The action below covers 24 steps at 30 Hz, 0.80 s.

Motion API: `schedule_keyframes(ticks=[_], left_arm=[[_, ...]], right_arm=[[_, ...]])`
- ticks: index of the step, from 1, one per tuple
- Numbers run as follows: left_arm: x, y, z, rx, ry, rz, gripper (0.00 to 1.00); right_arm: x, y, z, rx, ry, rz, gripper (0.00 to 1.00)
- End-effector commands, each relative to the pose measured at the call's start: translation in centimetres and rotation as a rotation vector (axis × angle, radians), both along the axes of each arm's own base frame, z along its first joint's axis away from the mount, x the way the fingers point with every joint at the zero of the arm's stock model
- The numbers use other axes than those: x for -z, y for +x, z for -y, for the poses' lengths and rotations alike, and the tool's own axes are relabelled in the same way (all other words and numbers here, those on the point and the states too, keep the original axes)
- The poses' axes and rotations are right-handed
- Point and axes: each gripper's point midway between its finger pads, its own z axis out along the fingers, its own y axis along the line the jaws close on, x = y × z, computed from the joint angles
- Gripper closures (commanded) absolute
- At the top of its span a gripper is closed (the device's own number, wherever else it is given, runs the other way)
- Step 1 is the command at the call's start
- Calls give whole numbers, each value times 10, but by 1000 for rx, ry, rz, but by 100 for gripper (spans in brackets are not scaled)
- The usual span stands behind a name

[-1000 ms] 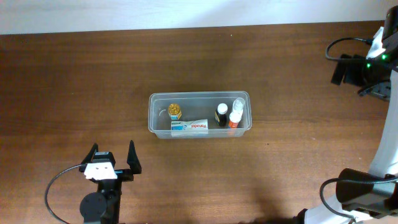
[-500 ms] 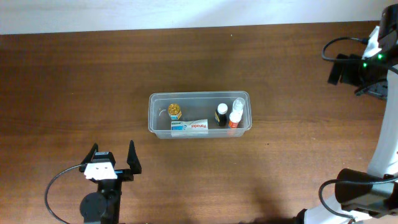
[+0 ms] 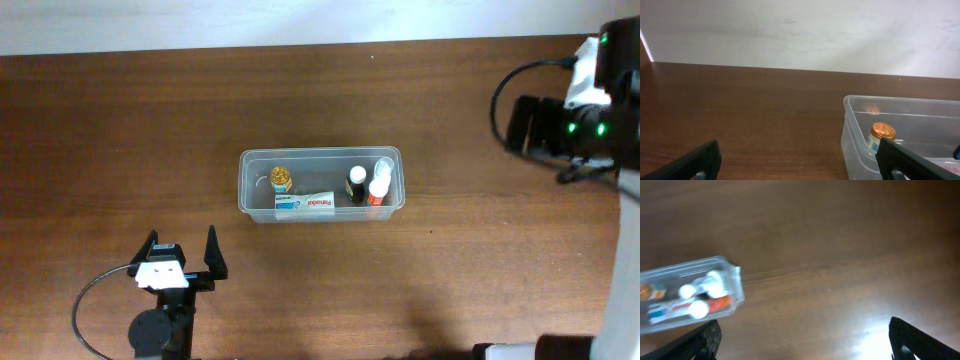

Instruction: Pack container

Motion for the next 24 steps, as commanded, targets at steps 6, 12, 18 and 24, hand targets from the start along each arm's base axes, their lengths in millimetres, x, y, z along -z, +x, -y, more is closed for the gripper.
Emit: schedule_keyframes(ticks=[6, 12, 18, 24], left_arm=[[1, -1, -3, -16, 20, -3, 0], [1, -1, -3, -16, 20, -3, 1], [1, -1, -3, -16, 20, -2, 0], [1, -1, -3, -16, 20, -3, 0]], right_arm=[[-25, -26, -41, -148, -19, 92, 2], [-32, -50, -41, -158, -23, 132, 1], [-9, -68, -38, -154, -29, 150, 2], [-11, -35, -47, -167, 6, 467, 2]])
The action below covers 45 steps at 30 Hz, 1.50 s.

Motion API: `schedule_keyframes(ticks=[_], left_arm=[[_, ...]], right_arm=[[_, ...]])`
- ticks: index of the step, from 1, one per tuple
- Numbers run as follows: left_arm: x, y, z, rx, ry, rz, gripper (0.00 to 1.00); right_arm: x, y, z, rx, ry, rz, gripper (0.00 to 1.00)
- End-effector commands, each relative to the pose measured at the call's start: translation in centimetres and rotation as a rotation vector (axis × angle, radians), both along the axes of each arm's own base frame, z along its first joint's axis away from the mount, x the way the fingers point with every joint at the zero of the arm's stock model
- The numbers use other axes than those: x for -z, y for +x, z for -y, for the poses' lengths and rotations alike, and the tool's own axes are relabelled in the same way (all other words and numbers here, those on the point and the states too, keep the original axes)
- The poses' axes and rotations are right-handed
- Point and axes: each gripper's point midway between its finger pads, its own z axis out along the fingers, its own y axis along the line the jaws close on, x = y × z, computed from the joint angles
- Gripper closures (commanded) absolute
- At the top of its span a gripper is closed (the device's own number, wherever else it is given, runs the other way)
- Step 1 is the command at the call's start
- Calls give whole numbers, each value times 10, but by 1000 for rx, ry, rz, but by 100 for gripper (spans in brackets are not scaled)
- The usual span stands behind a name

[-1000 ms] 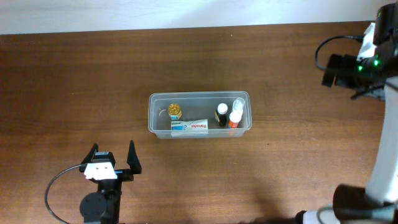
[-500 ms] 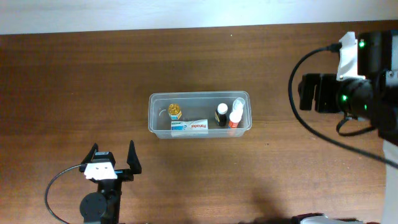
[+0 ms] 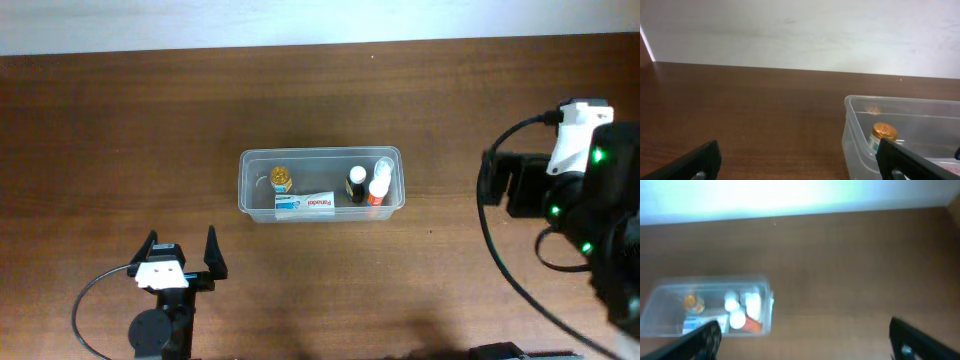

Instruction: Pack container

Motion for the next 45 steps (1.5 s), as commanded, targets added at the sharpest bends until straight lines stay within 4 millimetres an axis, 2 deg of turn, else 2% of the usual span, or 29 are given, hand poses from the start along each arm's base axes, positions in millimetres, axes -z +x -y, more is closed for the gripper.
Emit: schedule_keyframes(ticks=[1, 6, 12, 17, 22, 25, 28, 35, 45], left_arm=[[1, -1, -2, -11, 20, -1, 0], [1, -1, -2, -11, 20, -1, 0], [1, -1, -2, -11, 20, -1, 1], [1, -1, -2, -11, 20, -1, 0], [1, -1, -2, -11, 20, -1, 0], [1, -1, -2, -11, 20, -1, 0], [1, -1, -2, -11, 20, -1, 0], [1, -1, -2, -11, 20, -1, 0], [1, -1, -2, -11, 20, -1, 1]], right_arm=[[12, 6, -8, -32, 24, 115, 2], [12, 18, -18, -79, 70, 340, 2], [11, 19, -16, -74, 82, 526, 2], [21, 0, -12, -60, 81, 585, 2], [18, -20, 10, 41, 60, 691, 2], [23, -27, 21, 84, 52, 748, 2], [40, -26, 23, 79, 54, 764, 2], [95, -18, 11, 3, 76, 734, 2], [150, -18, 2, -45, 89, 717, 2]])
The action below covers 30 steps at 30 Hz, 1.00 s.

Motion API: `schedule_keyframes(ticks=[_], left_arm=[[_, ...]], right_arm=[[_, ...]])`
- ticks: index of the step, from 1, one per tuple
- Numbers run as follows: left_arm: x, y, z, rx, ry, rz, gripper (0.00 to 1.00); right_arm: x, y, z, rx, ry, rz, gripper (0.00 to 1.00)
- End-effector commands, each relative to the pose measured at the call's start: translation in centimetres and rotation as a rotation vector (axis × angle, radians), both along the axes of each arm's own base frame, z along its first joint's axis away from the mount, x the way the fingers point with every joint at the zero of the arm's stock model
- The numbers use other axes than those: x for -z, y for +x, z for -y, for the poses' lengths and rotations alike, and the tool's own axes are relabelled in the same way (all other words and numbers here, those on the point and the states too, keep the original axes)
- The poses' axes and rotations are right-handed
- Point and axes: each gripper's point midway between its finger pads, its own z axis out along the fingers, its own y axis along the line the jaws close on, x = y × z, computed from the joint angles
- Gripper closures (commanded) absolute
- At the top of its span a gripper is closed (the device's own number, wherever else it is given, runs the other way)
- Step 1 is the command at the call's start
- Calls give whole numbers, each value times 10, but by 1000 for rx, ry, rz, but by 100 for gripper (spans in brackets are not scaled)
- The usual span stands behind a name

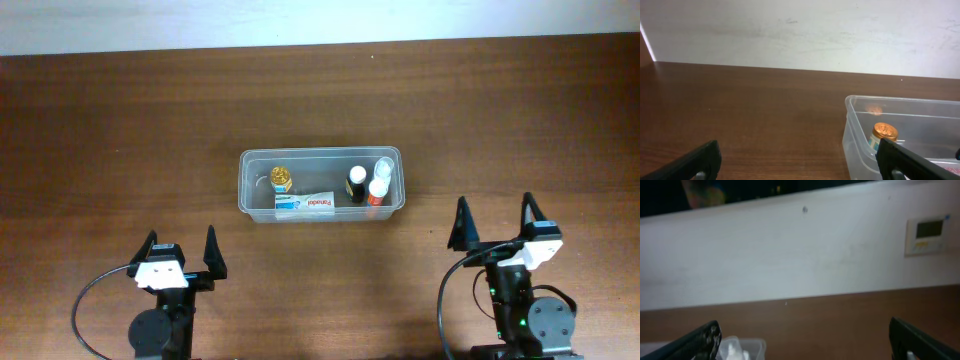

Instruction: Pack container

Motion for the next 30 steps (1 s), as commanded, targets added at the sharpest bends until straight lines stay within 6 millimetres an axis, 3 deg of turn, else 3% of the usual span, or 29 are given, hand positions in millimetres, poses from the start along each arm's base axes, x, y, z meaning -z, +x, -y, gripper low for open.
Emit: schedule_keyframes(ticks=[1, 9, 16, 20, 30], left_arm=[[1, -1, -2, -8, 20, -1, 0], [1, -1, -2, -8, 20, -1, 0], [1, -1, -2, -8, 20, -1, 0], [1, -1, -2, -8, 20, -1, 0], [1, -1, -2, -8, 20, -1, 0]], right_arm=[[17, 0, -6, -41, 2, -15, 2], [47, 0, -9, -58, 2, -52, 2], [61, -2, -9, -59, 2, -89, 2], [82, -2, -10, -60, 5, -176, 2], [81, -3, -16, -100, -1, -171, 2]])
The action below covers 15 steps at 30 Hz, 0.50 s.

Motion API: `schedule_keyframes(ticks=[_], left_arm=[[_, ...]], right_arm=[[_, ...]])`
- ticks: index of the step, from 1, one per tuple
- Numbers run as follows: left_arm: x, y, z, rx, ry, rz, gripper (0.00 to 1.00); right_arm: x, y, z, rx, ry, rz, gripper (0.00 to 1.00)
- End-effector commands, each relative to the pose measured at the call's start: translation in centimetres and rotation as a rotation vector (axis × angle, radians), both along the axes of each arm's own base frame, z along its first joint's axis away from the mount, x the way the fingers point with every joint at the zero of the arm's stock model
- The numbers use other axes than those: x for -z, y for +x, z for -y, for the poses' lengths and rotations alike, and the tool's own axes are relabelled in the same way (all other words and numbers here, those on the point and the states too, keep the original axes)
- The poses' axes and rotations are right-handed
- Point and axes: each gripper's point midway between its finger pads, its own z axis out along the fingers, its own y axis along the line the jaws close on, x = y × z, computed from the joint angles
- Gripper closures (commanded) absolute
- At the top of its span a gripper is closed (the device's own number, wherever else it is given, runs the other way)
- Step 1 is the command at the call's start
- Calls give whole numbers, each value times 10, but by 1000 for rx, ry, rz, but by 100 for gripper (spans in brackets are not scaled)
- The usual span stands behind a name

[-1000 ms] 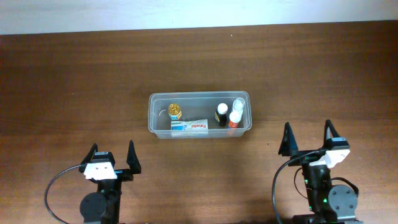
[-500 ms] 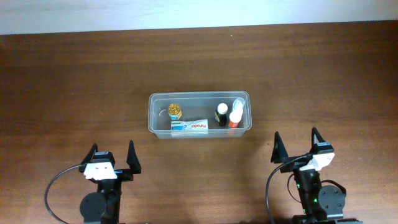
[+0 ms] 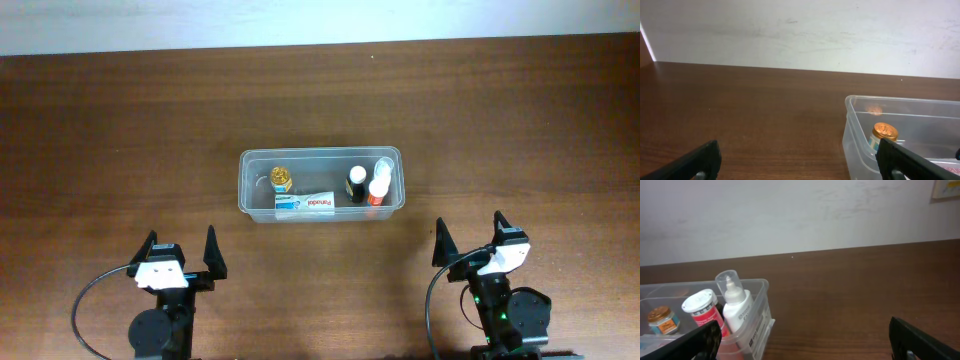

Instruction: Pack container

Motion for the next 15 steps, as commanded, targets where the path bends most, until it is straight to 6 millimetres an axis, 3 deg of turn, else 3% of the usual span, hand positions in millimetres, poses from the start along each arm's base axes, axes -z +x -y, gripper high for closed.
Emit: schedule_keyframes(ticks=[1, 15], left_arm=[[1, -1, -2, -8, 20, 0, 0], [1, -1, -2, -8, 20, -1, 0]], right_arm=[[1, -1, -5, -33, 6, 3, 2], [1, -1, -5, -31, 6, 3, 2]])
